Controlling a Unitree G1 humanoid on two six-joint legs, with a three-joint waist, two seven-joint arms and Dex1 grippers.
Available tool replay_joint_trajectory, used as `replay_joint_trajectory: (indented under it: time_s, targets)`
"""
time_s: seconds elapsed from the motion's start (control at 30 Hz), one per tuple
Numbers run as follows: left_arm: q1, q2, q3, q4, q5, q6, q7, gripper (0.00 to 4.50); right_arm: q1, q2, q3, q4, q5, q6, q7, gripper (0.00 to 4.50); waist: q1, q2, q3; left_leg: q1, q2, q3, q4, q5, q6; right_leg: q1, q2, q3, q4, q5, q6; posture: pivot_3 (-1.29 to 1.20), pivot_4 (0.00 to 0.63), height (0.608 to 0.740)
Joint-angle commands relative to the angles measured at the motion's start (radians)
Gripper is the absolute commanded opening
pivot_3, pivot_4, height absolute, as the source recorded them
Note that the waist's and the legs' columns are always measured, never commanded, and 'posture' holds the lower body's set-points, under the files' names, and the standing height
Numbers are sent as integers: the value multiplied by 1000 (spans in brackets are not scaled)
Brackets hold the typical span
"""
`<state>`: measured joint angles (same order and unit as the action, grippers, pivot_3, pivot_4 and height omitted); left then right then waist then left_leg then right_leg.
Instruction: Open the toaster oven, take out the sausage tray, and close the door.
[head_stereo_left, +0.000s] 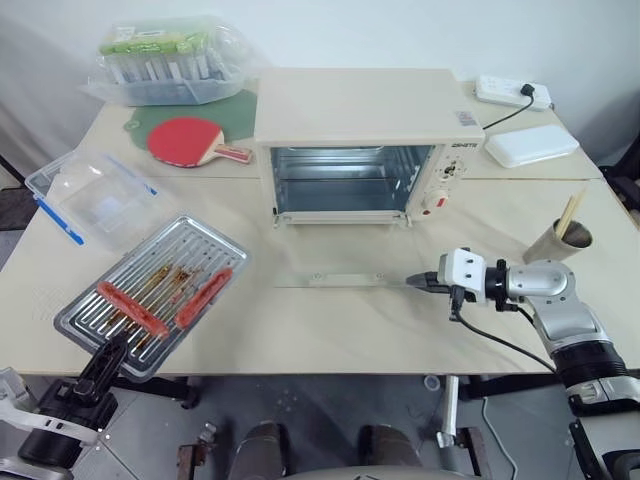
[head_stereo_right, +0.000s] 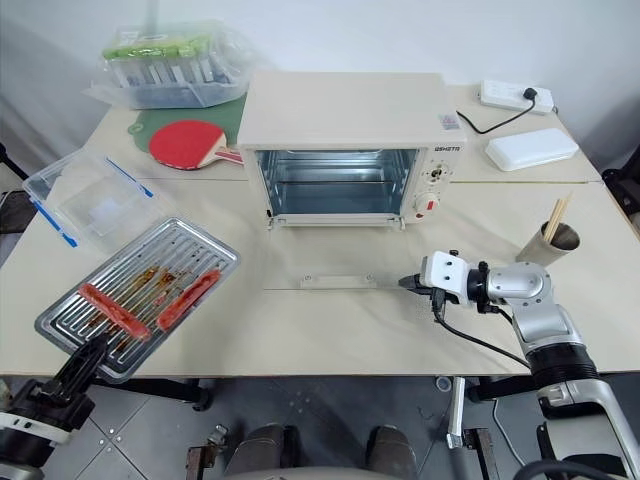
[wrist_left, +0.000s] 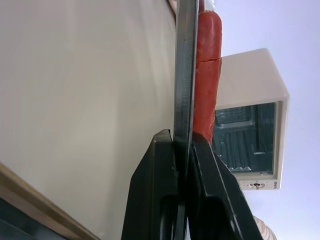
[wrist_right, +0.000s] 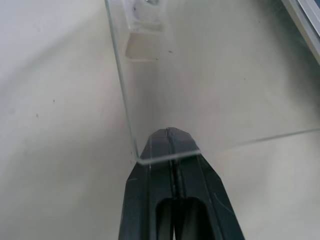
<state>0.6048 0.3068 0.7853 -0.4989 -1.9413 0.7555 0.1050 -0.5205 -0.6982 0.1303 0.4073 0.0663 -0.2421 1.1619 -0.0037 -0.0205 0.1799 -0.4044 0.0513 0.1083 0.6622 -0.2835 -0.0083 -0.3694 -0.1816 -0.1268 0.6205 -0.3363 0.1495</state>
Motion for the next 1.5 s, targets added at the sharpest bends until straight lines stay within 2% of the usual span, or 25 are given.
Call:
replay_joint_trajectory:
  time_s: [0.03,0.2,0.37,0.5,0.7,0.87,0.97,1.13,1.27,1.37,1.5]
  targets:
    - [15,-6,30,-20,-31,-20,1,0,17,-1,-37,-133,52,71,-22,23,1,0,0,0,0,0,0,0,0,0,0,0,0,0,0,0,150,740]
    - [0,6,23,4,-31,-8,7,0,3,-31,-80,-274,90,204,-47,23,2,0,0,0,0,0,0,-1,0,-1,0,0,0,0,0,0,150,740]
    - [-20,15,0,18,-31,11,10,0,-54,-60,-102,-320,108,281,-49,23,2,0,0,-1,0,-1,0,-1,0,-1,0,1,0,0,0,0,150,740]
    - [-48,25,-33,37,-31,30,23,0,-184,-54,-104,-236,93,260,-54,23,0,1,0,-1,0,0,0,-2,0,-1,0,1,0,0,0,0,150,740]
    - [-85,51,-52,65,-31,67,20,0,-294,-40,-94,-139,70,211,-72,23,2,0,0,-1,1,1,-1,-2,0,-2,1,1,0,0,0,0,150,740]
    - [-112,83,-61,99,-31,110,10,0,-315,-36,-81,-130,71,207,-60,23,1,0,0,-1,1,2,-1,-2,0,-2,1,1,1,0,0,0,150,740]
    - [-136,122,-82,130,-31,158,-5,0,-298,-37,-84,-192,111,274,-41,23,0,1,0,-1,1,2,-1,-2,0,-2,1,1,1,0,0,0,150,740]
    - [-242,247,-192,215,-31,275,-34,0,-204,-98,-87,-364,203,450,57,23,12,1,1,-2,1,1,-1,-2,0,-3,2,0,3,0,0,0,150,740]
    - [-397,334,-319,311,-31,351,-32,0,-97,-161,-114,-480,265,517,116,23,19,1,1,-2,1,2,-1,-2,0,-3,1,1,3,0,0,0,150,740]
    - [-518,363,-397,386,-31,396,-44,0,-54,-186,-127,-522,284,553,117,23,18,1,1,-2,1,2,-1,-2,0,-4,2,2,4,0,0,0,150,740]
    - [-723,381,-568,512,-17,445,-23,0,-6,-198,-155,-532,268,547,78,23,18,1,1,-2,1,4,-1,-2,0,-5,2,3,5,0,0,0,150,740]
